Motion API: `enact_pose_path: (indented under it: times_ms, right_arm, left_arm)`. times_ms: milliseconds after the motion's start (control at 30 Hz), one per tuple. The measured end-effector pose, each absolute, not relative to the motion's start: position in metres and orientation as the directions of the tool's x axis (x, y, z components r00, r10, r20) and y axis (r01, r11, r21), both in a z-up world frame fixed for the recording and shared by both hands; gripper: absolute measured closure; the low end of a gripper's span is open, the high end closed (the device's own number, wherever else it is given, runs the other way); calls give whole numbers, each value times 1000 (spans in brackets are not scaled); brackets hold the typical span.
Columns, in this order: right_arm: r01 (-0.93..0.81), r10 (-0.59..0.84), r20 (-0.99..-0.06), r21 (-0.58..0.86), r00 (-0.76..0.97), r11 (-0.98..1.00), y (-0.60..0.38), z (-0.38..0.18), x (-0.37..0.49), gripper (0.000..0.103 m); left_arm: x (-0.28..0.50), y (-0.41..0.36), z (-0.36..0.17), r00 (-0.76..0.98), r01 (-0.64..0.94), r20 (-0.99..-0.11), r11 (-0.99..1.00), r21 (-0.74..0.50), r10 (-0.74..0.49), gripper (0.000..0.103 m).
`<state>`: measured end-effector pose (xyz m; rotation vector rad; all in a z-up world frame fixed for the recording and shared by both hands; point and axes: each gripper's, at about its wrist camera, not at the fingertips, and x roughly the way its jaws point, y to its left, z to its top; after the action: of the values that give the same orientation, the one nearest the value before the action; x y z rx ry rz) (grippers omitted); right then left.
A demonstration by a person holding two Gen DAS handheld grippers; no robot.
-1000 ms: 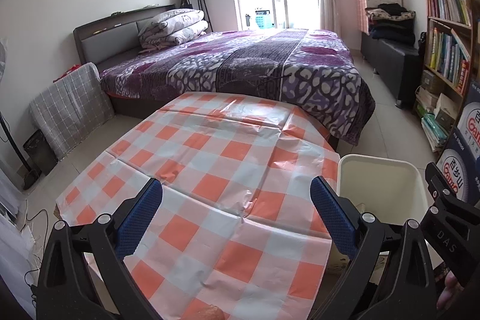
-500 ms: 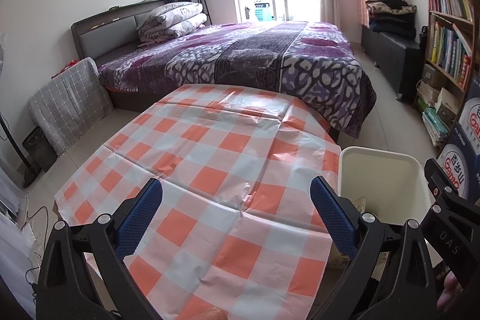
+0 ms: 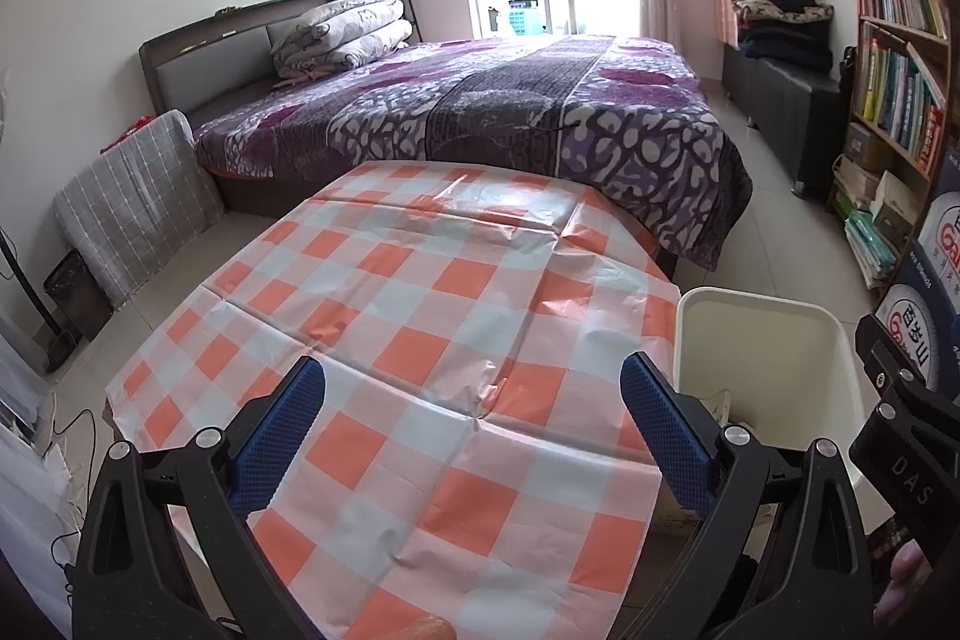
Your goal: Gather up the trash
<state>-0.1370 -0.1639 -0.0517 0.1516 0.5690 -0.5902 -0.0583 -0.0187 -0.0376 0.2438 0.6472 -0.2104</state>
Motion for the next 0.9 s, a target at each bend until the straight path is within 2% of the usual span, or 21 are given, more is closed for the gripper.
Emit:
enact_pose_path:
  times_ms: [900]
  right_arm:
    - [559, -470, -562, -16, 680, 829, -161, -58, -134, 7]
  left_arm:
    - [-58, -19, -41, 774, 272, -622, 950, 154, -120, 7]
